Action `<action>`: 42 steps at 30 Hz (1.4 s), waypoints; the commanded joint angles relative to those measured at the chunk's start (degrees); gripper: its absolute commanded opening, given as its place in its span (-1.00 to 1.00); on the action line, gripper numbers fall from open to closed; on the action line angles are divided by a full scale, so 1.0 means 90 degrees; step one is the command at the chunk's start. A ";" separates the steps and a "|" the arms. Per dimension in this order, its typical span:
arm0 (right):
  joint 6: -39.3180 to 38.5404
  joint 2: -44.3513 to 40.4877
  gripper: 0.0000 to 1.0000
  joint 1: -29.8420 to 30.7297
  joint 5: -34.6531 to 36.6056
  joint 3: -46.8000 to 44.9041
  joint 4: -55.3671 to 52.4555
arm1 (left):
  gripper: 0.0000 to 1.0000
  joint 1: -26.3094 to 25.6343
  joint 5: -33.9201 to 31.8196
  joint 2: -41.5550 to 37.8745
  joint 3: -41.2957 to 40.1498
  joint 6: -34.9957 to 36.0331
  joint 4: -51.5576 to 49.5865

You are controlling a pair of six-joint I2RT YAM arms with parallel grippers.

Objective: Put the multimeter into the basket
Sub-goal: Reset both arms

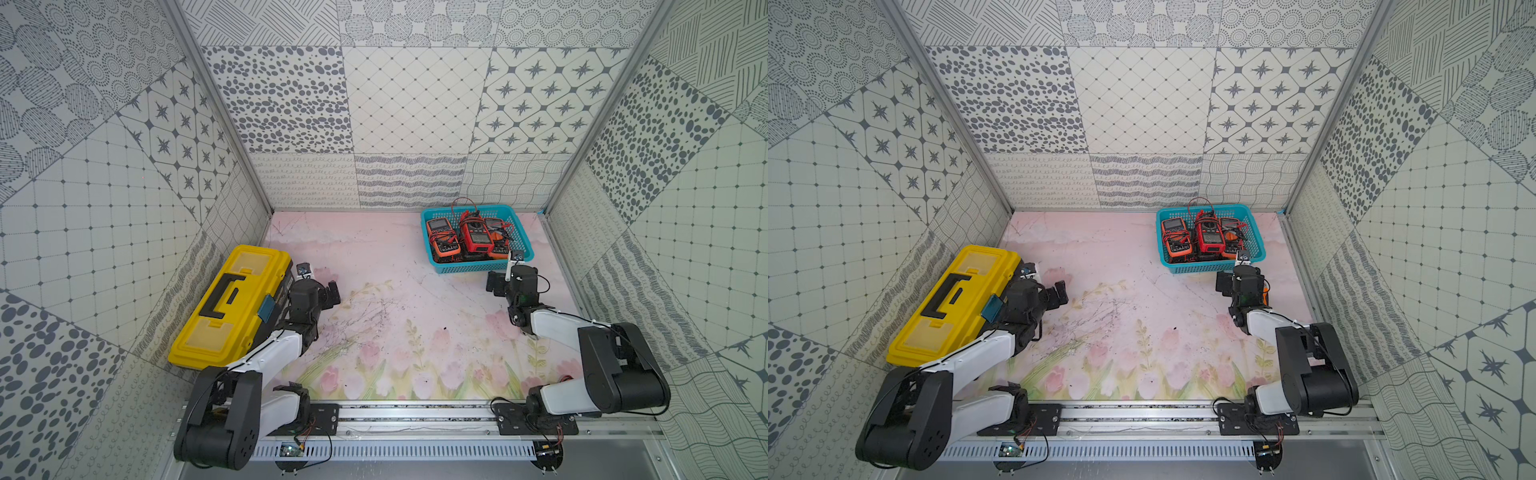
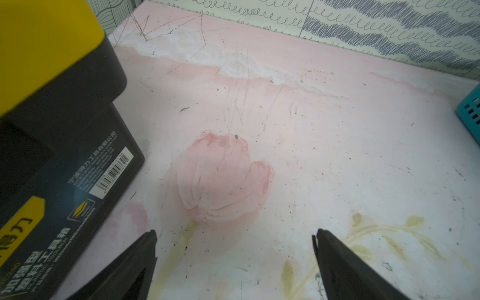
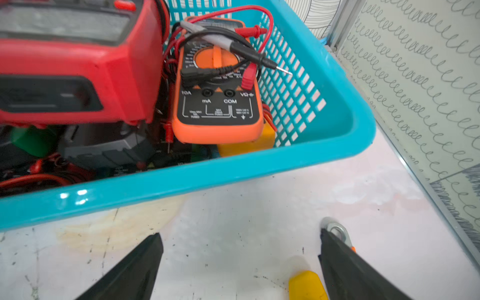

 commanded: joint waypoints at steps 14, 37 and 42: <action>-0.0107 0.0651 0.97 -0.0412 -0.0670 -0.0600 0.2632 | 0.98 0.0089 0.0158 0.2038 -0.0386 0.0819 0.3710; -0.0157 0.0690 0.97 -0.0696 -0.1747 -0.0979 0.3332 | 0.98 0.0115 0.0084 0.2299 -0.0008 0.0786 0.3211; 0.0108 0.0680 0.97 -0.0747 -0.1289 -0.0888 0.3133 | 0.98 0.0111 0.0083 0.2298 -0.0002 0.0787 0.3212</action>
